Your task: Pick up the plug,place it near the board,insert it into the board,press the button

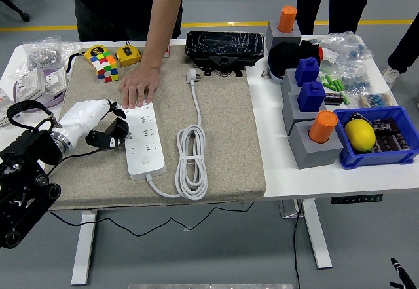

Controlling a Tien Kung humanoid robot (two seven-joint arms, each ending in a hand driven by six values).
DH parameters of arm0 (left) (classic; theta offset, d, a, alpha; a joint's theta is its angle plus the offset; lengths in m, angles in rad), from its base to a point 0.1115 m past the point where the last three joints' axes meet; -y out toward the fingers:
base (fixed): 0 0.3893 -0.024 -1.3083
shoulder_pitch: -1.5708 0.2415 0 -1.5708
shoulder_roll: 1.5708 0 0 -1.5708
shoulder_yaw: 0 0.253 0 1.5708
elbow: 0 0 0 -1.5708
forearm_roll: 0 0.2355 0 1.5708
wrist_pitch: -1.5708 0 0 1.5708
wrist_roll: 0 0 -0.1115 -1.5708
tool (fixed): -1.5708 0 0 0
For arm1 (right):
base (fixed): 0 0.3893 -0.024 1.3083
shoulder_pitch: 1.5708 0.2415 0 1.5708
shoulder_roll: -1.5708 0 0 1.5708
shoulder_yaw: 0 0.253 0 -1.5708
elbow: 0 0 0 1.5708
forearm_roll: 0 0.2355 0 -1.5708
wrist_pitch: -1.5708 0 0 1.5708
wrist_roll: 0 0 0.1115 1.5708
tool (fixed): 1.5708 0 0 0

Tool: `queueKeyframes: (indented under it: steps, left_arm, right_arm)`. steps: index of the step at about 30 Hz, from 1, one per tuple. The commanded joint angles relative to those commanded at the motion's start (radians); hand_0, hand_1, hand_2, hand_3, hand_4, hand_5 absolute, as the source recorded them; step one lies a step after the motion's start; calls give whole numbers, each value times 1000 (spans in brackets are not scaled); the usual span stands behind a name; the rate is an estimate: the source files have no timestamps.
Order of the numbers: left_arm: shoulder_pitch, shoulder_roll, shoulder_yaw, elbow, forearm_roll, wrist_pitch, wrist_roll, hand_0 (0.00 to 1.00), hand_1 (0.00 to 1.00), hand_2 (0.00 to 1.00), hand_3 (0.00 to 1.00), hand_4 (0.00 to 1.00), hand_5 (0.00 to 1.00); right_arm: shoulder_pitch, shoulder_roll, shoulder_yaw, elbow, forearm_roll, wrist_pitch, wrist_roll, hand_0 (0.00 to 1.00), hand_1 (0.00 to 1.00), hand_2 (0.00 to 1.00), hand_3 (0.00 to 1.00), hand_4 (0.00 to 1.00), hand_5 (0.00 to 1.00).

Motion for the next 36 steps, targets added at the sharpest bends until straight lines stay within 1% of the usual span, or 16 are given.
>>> queueKeyframes:
  steps: [1, 6, 8, 12, 13, 18, 19, 25, 26, 31, 36]
  left_arm:
    - [0, 0, -2, -3, 1, 1, 0, 593, 775, 735, 628, 746, 2]
    - [1, 0, -10, -15, 3, 5, -1, 593, 775, 735, 628, 746, 2]
    - [3, 0, -13, -19, 3, 5, -1, 597, 777, 741, 628, 760, 2]
    - [12, -13, -42, -34, -5, 16, -8, 597, 777, 741, 628, 760, 2]
    - [14, -16, -48, -39, -12, 19, -11, 614, 786, 771, 640, 861, 18]
    - [18, -15, -49, -43, -19, 16, -13, 614, 786, 771, 640, 861, 18]
    - [19, -15, -50, -43, -19, 15, -13, 620, 788, 772, 647, 899, 65]
    - [33, -24, -67, -58, -30, 18, -17, 620, 788, 772, 647, 899, 65]
    - [33, -24, -67, -58, -33, 19, -18, 626, 793, 775, 662, 940, 135]
    - [31, -20, -72, -61, -35, 20, -20, 626, 793, 775, 662, 940, 135]
    - [27, -22, -91, -74, -40, 23, -23, 624, 791, 775, 660, 938, 139]
  right_arm:
    - [0, 0, -1, 0, 0, 0, 0, 818, 762, 746, 786, 998, 998]
    - [0, 0, -2, 0, 1, 0, 0, 818, 762, 746, 786, 998, 998]
    - [0, 0, -2, 0, 1, 0, 0, 818, 762, 746, 785, 998, 998]
    - [0, 0, -3, 0, 1, 0, -1, 818, 762, 746, 785, 998, 998]
    - [-1, 1, -4, 0, 2, 1, -1, 818, 762, 745, 786, 998, 998]
    - [-2, 0, -6, 0, 3, 0, -1, 818, 762, 745, 786, 998, 998]
    - [-2, 0, -7, 0, 4, 0, -1, 818, 762, 745, 786, 998, 998]
    - [-4, 2, -9, 0, 5, 0, -2, 818, 762, 745, 786, 998, 998]
    - [-5, 2, -9, 0, 3, 0, -3, 818, 762, 745, 786, 998, 998]
    - [-3, 1, -12, 0, 6, 0, -3, 818, 762, 745, 786, 998, 998]
    - [-1, 1, -13, 0, 7, 0, -4, 818, 762, 745, 785, 998, 998]
